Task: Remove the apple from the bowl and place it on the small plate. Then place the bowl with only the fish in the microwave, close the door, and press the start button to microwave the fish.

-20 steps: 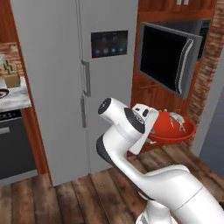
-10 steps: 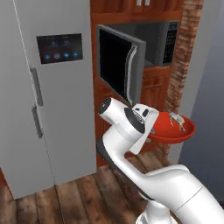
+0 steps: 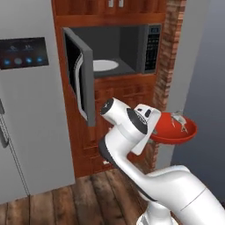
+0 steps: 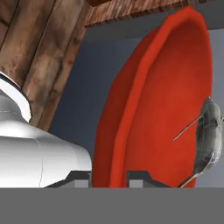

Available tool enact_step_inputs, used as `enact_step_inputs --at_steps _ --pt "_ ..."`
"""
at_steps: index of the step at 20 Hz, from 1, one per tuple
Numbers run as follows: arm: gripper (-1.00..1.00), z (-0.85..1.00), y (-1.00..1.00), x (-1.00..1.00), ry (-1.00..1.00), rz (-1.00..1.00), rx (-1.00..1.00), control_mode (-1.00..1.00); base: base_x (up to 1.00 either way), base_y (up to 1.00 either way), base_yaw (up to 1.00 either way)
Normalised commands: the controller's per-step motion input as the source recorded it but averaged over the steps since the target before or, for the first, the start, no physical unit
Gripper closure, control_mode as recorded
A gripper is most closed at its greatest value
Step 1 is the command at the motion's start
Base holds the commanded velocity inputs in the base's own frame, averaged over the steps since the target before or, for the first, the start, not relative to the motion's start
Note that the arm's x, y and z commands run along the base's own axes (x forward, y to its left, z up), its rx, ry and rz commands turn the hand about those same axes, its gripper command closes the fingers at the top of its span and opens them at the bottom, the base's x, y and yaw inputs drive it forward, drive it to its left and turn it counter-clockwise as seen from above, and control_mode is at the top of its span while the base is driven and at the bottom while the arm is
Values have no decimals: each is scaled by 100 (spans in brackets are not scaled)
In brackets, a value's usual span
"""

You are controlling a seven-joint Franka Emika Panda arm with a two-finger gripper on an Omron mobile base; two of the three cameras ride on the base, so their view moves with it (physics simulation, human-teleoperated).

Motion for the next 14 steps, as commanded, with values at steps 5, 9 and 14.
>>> enact_step_inputs --at_steps 5,9,14 --pt "100 0 0 0 0 0 0 100 89 -31 36" --pt "100 0 0 0 0 0 0 100 72 -63 33" --pt "100 0 0 0 0 0 0 100 45 -74 25"
